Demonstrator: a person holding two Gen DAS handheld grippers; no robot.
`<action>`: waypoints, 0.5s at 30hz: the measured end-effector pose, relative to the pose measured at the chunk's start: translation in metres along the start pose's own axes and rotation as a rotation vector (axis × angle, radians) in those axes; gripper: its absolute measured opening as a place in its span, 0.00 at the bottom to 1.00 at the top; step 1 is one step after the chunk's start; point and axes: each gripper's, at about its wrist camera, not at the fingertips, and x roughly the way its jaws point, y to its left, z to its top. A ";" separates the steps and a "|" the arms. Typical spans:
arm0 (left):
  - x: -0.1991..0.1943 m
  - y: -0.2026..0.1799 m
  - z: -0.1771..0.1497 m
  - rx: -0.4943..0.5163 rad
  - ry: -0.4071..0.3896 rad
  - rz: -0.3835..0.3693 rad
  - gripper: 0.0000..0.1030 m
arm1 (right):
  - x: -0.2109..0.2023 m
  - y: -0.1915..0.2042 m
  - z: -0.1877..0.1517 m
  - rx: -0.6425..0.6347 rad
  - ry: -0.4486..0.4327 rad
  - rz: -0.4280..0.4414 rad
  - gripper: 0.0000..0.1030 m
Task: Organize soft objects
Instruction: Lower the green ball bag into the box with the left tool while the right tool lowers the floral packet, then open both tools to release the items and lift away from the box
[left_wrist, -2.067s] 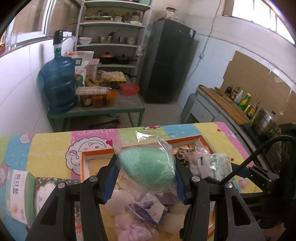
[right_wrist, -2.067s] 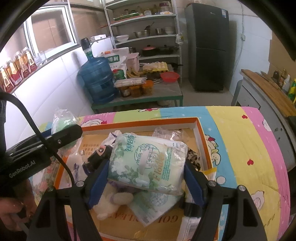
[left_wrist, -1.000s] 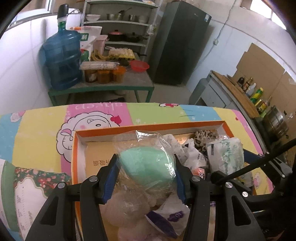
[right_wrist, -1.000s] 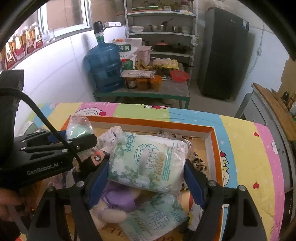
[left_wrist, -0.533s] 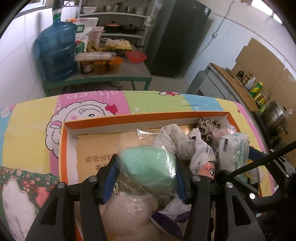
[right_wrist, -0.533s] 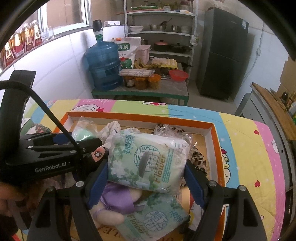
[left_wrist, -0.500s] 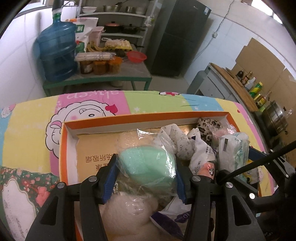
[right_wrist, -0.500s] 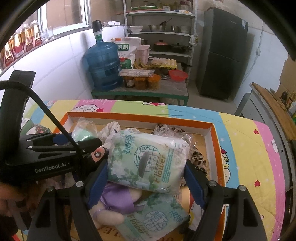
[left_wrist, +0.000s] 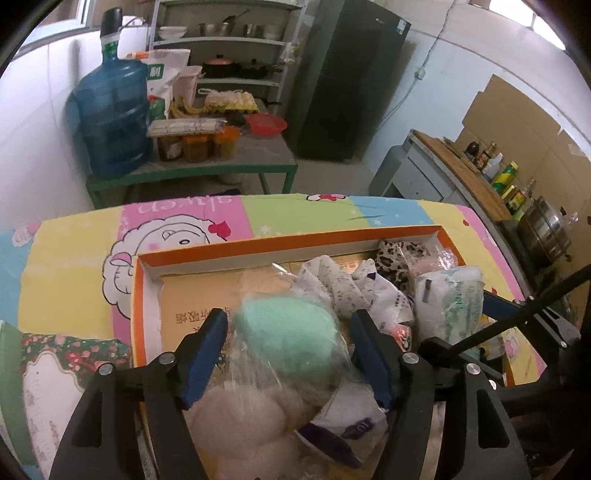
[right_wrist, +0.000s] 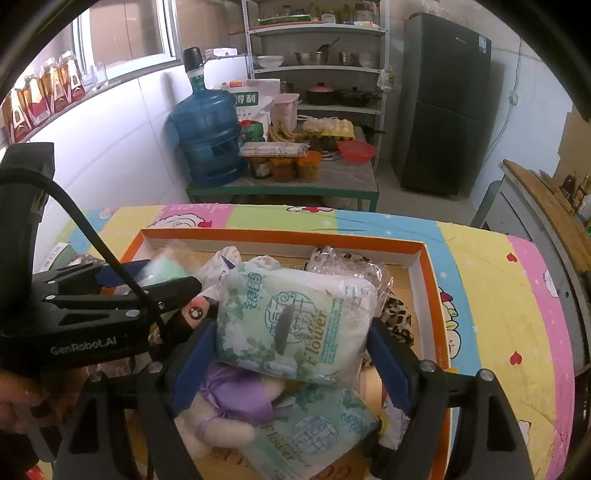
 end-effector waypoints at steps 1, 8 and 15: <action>-0.003 -0.001 0.000 0.001 -0.009 0.003 0.69 | -0.001 0.001 -0.001 0.001 -0.003 0.001 0.79; -0.017 -0.004 -0.002 0.010 -0.039 0.015 0.70 | -0.012 -0.001 -0.003 -0.002 -0.026 0.001 0.80; -0.029 -0.006 -0.004 0.014 -0.065 0.016 0.70 | -0.021 -0.001 -0.005 0.004 -0.043 0.002 0.83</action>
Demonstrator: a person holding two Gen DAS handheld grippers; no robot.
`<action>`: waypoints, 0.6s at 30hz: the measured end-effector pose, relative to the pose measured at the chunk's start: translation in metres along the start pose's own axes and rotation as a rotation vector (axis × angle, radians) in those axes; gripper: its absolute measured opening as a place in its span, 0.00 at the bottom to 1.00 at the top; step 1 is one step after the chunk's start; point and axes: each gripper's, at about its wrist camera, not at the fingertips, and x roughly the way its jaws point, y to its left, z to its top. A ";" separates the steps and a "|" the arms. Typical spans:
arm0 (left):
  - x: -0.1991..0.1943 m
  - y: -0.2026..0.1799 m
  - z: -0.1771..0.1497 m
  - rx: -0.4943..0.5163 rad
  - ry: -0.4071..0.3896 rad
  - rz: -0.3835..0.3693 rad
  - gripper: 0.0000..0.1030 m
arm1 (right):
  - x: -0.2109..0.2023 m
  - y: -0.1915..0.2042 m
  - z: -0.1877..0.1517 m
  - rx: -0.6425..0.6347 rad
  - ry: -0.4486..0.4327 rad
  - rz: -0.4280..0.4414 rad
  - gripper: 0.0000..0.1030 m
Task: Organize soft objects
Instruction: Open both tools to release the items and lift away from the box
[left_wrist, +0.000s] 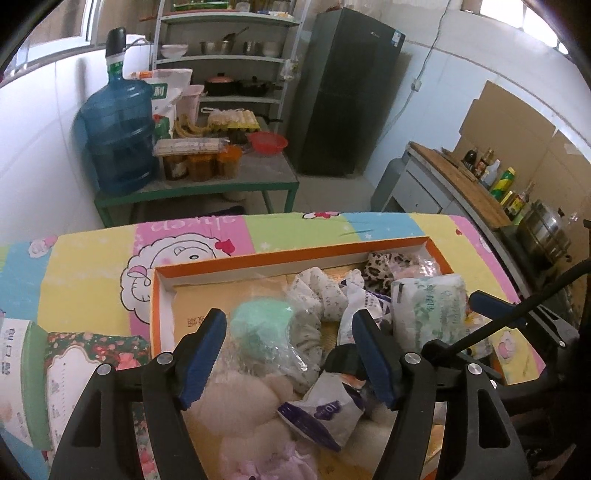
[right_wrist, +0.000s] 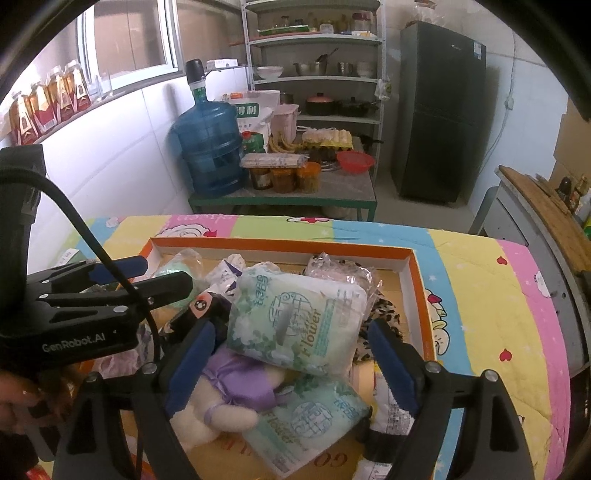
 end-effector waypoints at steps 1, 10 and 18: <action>-0.002 0.000 0.000 0.002 -0.004 0.000 0.70 | -0.002 0.000 -0.001 0.001 -0.002 -0.001 0.83; -0.023 -0.005 0.000 0.013 -0.042 -0.001 0.70 | -0.014 -0.002 -0.005 0.021 -0.005 0.023 0.83; -0.057 -0.009 -0.001 0.038 -0.106 0.014 0.70 | -0.034 0.000 -0.009 0.039 -0.020 -0.007 0.83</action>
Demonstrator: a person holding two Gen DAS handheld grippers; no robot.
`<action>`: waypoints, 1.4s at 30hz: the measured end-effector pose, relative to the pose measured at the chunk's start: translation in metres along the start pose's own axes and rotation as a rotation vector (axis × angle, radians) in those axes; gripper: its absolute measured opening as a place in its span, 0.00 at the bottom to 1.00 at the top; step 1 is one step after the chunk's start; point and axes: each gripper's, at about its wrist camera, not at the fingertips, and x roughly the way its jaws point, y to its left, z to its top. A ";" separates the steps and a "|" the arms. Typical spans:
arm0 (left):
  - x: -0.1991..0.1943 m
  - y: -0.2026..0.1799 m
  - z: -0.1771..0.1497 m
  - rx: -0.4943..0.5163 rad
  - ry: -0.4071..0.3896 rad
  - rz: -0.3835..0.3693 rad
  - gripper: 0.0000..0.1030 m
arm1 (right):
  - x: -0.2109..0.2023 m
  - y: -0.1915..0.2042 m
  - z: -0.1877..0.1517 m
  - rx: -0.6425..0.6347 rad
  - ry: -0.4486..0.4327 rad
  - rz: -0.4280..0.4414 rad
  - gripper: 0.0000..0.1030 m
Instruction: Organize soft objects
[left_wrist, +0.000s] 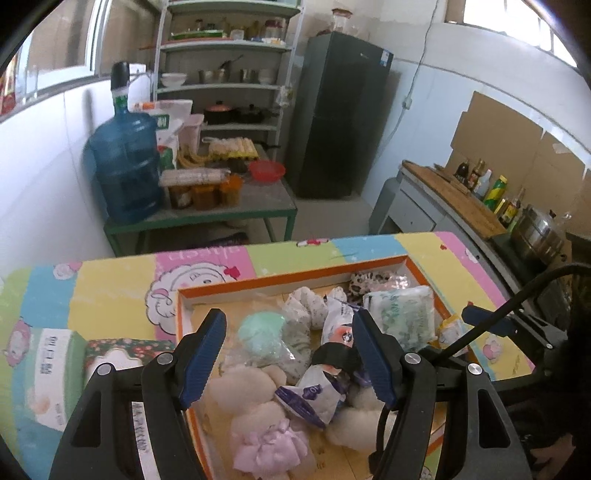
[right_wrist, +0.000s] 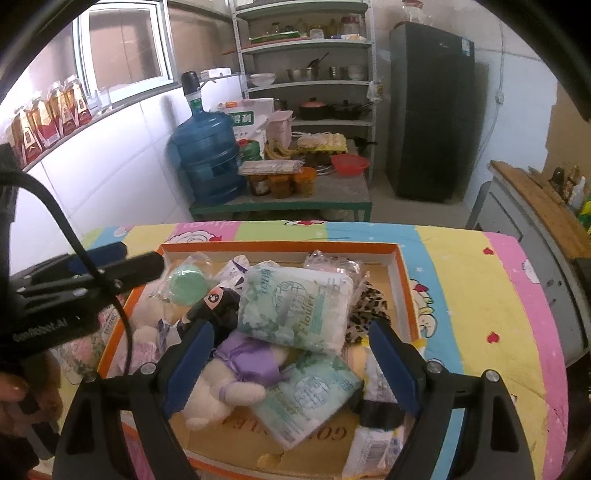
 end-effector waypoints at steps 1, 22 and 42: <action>-0.005 0.000 0.001 -0.002 -0.007 -0.005 0.70 | -0.003 0.002 -0.001 -0.002 -0.003 -0.010 0.83; -0.107 0.012 -0.029 0.092 -0.113 -0.059 0.70 | -0.080 0.063 -0.037 0.048 -0.063 -0.187 0.83; -0.228 0.039 -0.074 0.102 -0.218 -0.020 0.70 | -0.176 0.143 -0.080 0.067 -0.207 -0.307 0.83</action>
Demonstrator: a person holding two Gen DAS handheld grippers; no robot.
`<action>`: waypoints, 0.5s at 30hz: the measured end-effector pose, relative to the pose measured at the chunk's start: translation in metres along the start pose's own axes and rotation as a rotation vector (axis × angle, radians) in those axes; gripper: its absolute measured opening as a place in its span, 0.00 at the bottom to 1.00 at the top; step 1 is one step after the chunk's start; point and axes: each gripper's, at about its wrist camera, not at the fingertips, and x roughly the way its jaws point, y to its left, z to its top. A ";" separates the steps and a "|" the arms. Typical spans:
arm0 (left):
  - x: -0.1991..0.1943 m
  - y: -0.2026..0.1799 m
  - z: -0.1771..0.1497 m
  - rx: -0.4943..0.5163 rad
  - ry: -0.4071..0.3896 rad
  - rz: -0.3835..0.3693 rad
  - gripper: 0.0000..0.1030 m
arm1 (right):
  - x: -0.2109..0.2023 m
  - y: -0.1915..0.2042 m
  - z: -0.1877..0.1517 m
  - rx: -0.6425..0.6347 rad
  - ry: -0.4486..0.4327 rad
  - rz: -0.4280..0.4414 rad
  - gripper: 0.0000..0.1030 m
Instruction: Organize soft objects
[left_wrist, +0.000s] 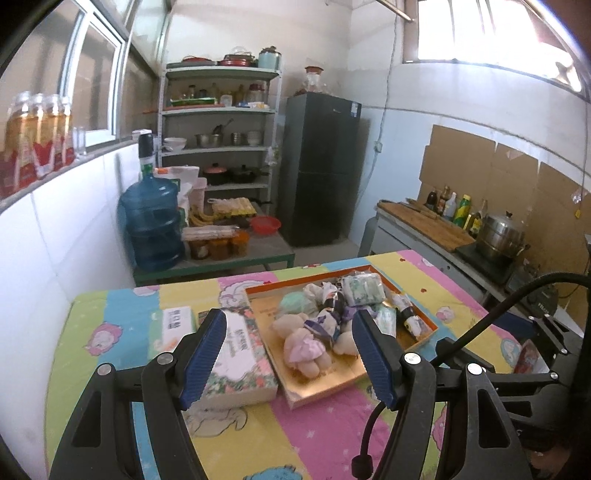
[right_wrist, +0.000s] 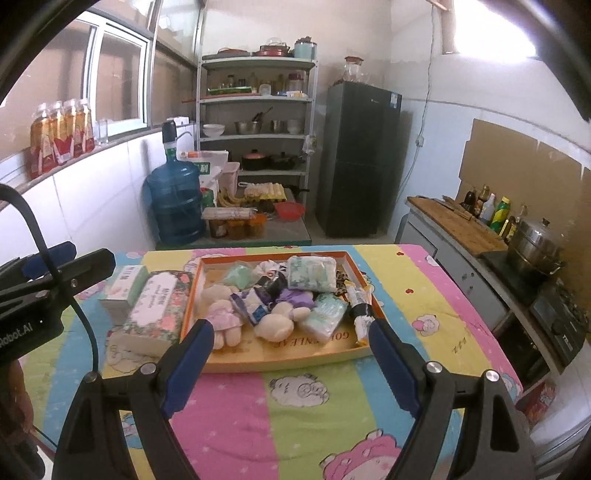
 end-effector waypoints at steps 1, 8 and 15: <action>-0.007 0.001 -0.001 0.000 -0.003 0.008 0.70 | -0.006 0.003 -0.001 0.002 -0.006 0.000 0.83; -0.055 0.008 -0.014 -0.019 -0.023 0.049 0.70 | -0.046 0.020 -0.009 0.065 -0.025 0.013 0.83; -0.096 0.018 -0.027 -0.039 -0.044 0.111 0.70 | -0.080 0.045 -0.018 0.061 -0.057 0.028 0.83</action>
